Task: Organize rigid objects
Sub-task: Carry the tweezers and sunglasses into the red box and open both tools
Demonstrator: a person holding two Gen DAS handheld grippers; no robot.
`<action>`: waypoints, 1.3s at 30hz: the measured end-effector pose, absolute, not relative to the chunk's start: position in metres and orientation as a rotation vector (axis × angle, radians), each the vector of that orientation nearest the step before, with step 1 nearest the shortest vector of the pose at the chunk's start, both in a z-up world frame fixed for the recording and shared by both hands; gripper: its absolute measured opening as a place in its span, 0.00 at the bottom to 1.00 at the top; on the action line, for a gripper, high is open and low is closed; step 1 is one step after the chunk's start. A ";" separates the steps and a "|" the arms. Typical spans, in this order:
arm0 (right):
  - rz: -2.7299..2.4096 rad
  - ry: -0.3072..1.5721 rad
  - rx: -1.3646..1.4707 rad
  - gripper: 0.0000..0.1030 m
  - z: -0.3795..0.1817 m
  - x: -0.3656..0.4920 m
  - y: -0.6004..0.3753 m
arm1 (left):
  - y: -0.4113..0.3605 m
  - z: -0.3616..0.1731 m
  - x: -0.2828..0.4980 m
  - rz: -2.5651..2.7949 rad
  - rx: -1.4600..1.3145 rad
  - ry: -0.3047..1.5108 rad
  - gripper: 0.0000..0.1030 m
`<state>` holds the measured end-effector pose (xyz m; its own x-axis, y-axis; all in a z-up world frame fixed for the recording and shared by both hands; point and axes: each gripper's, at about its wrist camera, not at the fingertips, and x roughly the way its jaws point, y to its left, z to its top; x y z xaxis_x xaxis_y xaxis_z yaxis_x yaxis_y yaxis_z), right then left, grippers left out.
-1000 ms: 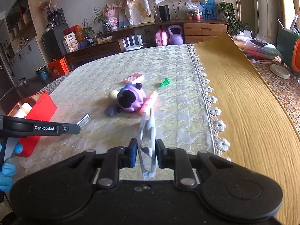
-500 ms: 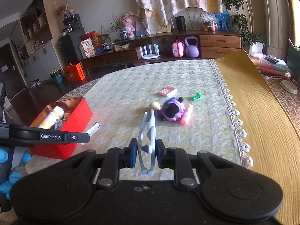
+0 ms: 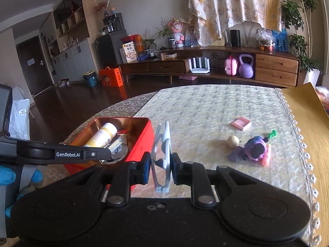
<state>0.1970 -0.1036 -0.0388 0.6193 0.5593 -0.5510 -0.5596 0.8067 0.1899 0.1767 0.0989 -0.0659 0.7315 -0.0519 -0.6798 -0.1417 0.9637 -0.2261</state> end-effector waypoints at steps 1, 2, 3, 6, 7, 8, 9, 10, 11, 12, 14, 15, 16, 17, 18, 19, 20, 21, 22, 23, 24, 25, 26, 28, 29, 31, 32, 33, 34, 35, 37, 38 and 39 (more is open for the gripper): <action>0.653 0.636 -0.003 0.20 -0.039 0.198 -0.097 | 0.106 -0.066 0.176 0.060 -0.267 0.749 0.05; 0.662 0.639 -0.006 0.20 -0.039 0.198 -0.090 | 0.111 -0.065 0.176 0.069 -0.260 0.747 0.05; 0.671 0.641 -0.009 0.20 -0.039 0.199 -0.083 | 0.116 -0.065 0.177 0.078 -0.254 0.746 0.05; 0.696 0.643 -0.028 0.20 -0.040 0.201 -0.062 | 0.131 -0.065 0.181 0.104 -0.237 0.743 0.05; 0.703 0.645 -0.036 0.20 -0.041 0.203 -0.054 | 0.136 -0.066 0.183 0.114 -0.231 0.743 0.05; 0.707 0.648 -0.044 0.20 -0.042 0.205 -0.048 | 0.140 -0.066 0.186 0.121 -0.225 0.742 0.05; 0.711 0.652 -0.051 0.20 -0.044 0.208 -0.042 | 0.145 -0.067 0.189 0.126 -0.219 0.744 0.05; 0.713 0.657 -0.058 0.20 -0.045 0.211 -0.035 | 0.148 -0.068 0.192 0.132 -0.211 0.745 0.05; 0.714 0.660 -0.065 0.20 -0.046 0.214 -0.029 | 0.152 -0.069 0.195 0.136 -0.203 0.747 0.05; 0.714 0.660 -0.077 0.20 -0.048 0.217 -0.022 | 0.155 -0.070 0.198 0.137 -0.194 0.749 0.05; 0.716 0.657 -0.105 0.20 -0.051 0.223 -0.011 | 0.159 -0.072 0.204 0.135 -0.178 0.752 0.05; 0.717 0.658 -0.121 0.20 -0.053 0.227 -0.005 | 0.161 -0.074 0.207 0.140 -0.168 0.755 0.05; 0.718 0.659 -0.134 0.20 -0.055 0.230 0.002 | 0.163 -0.075 0.211 0.145 -0.161 0.758 0.05; 0.717 0.661 -0.147 0.20 -0.058 0.233 0.007 | 0.165 -0.078 0.215 0.142 -0.157 0.763 0.05; 0.717 0.664 -0.162 0.20 -0.060 0.236 0.013 | 0.167 -0.080 0.219 0.138 -0.156 0.769 0.05; 0.718 0.667 -0.174 0.20 -0.063 0.239 0.018 | 0.168 -0.082 0.223 0.135 -0.156 0.774 0.05; 0.720 0.671 -0.184 0.20 -0.066 0.242 0.021 | 0.170 -0.085 0.227 0.127 -0.150 0.781 0.05; 0.718 0.671 -0.195 0.20 -0.069 0.244 0.026 | 0.170 -0.087 0.230 0.125 -0.142 0.785 0.05; 0.718 0.673 -0.207 0.20 -0.071 0.246 0.029 | 0.170 -0.089 0.234 0.124 -0.132 0.787 0.05; 0.719 0.679 -0.217 0.20 -0.073 0.248 0.033 | 0.171 -0.091 0.239 0.120 -0.126 0.792 0.05; 0.717 0.682 -0.226 0.20 -0.076 0.249 0.036 | 0.173 -0.092 0.242 0.118 -0.124 0.798 0.05; 0.714 0.685 -0.235 0.19 -0.079 0.251 0.039 | 0.174 -0.094 0.246 0.118 -0.122 0.804 0.05; 0.714 0.688 -0.245 0.19 -0.082 0.252 0.042 | 0.175 -0.096 0.251 0.116 -0.119 0.813 0.05; 0.714 0.693 -0.264 0.20 -0.086 0.253 0.047 | 0.177 -0.100 0.256 0.115 -0.118 0.823 0.05; 0.714 0.696 -0.273 0.20 -0.088 0.254 0.048 | 0.178 -0.102 0.259 0.116 -0.118 0.829 0.05; 0.708 0.704 -0.283 0.20 -0.090 0.259 0.050 | 0.180 -0.106 0.263 0.113 -0.123 0.838 0.05; 0.706 0.707 -0.283 0.20 -0.091 0.260 0.050 | 0.180 -0.108 0.265 0.114 -0.125 0.847 0.05; 0.705 0.709 -0.280 0.20 -0.092 0.260 0.050 | 0.181 -0.110 0.267 0.113 -0.128 0.854 0.05; 0.705 0.706 -0.278 0.20 -0.093 0.261 0.050 | 0.181 -0.112 0.268 0.112 -0.131 0.860 0.05; 0.705 0.705 -0.277 0.20 -0.093 0.261 0.050 | 0.182 -0.113 0.269 0.112 -0.135 0.867 0.05; 0.704 0.704 -0.277 0.21 -0.092 0.262 0.050 | 0.183 -0.117 0.271 0.112 -0.142 0.883 0.05; 0.703 0.705 -0.276 0.21 -0.092 0.262 0.050 | 0.184 -0.119 0.272 0.114 -0.150 0.893 0.05; 0.702 0.707 -0.275 0.21 -0.093 0.262 0.049 | 0.185 -0.120 0.272 0.111 -0.163 0.900 0.05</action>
